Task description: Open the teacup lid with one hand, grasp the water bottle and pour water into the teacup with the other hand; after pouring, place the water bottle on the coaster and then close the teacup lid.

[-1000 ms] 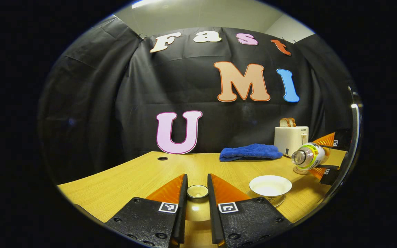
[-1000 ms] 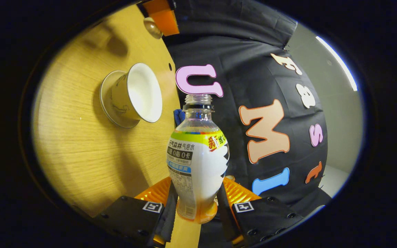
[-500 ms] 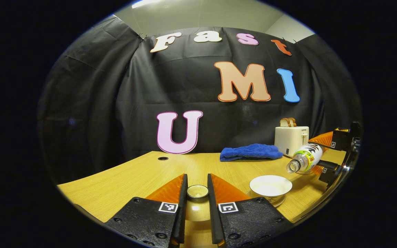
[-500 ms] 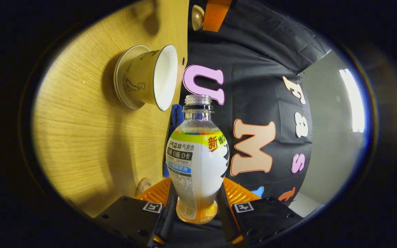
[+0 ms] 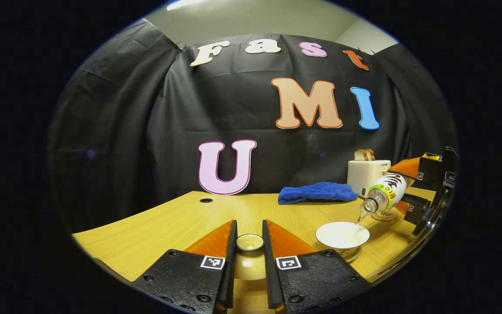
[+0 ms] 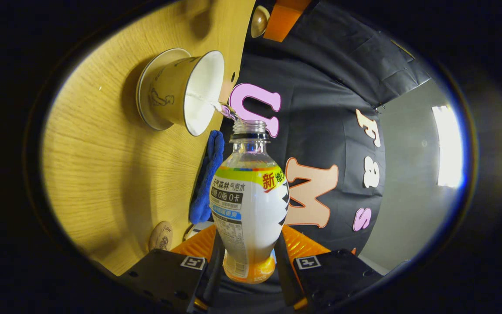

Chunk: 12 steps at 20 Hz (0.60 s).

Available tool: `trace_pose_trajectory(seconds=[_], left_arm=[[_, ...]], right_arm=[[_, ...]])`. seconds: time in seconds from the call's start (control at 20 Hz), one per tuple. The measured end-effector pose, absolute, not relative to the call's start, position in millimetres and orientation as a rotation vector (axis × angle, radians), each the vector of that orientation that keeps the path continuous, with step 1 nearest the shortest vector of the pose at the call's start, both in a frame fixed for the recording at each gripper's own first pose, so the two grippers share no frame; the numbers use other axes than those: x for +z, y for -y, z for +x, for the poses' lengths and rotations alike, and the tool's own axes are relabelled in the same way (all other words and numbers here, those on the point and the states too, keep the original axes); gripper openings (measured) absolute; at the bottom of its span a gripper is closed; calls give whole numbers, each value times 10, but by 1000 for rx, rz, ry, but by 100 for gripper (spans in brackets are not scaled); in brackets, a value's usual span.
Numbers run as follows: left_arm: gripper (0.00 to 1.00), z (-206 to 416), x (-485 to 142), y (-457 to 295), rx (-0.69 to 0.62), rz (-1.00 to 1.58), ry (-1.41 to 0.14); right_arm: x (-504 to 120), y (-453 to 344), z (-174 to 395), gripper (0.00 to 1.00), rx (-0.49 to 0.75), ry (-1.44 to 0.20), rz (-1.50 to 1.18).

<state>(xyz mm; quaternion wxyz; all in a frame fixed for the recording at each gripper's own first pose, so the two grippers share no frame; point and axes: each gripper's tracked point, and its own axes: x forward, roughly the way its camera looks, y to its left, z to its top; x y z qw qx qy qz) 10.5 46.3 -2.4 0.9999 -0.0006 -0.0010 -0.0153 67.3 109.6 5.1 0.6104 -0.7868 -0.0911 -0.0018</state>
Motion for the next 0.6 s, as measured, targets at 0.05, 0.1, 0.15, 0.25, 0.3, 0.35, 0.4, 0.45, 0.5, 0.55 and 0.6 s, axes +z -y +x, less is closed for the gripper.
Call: trace_pose_trajectory(seconds=[0.05,0.1,0.15,0.25,0.3,0.35,0.4,0.45,0.5,0.55,0.6], left_arm=[[28,98,-30,-458,-30,-2,2],[28,100,-29,-457,-30,-1,2],[28,108,-31,-457,-30,-2,2],[28,112,-32,-458,-29,-2,2],[28,118,-27,-459,-30,-2,2],[28,109,-29,-454,-29,-2,2],[28,105,-27,-452,-29,-2,2],[28,108,-34,-457,-29,-2,2],[28,107,-27,-455,-30,-2,2],[28,104,-29,-458,-29,-2,2],[28,105,-26,-455,-29,-2,2]], right_arm=[[67,-1102,683,59,-4,219,-1828],[90,-1118,673,59,-10,234,-1845],[94,-1123,662,59,-13,245,-1858],[113,-1126,654,60,-13,252,-1872],[135,-1143,638,60,-18,263,-1883],[150,-1150,631,60,-25,275,-1894],[158,-1162,621,60,-31,284,-1903],[156,-1179,588,60,-35,294,-1910],[170,-1207,561,60,-39,304,-1918],[207,-1222,564,60,-44,317,-1928],[239,-1237,562,60,-50,328,-1935]])
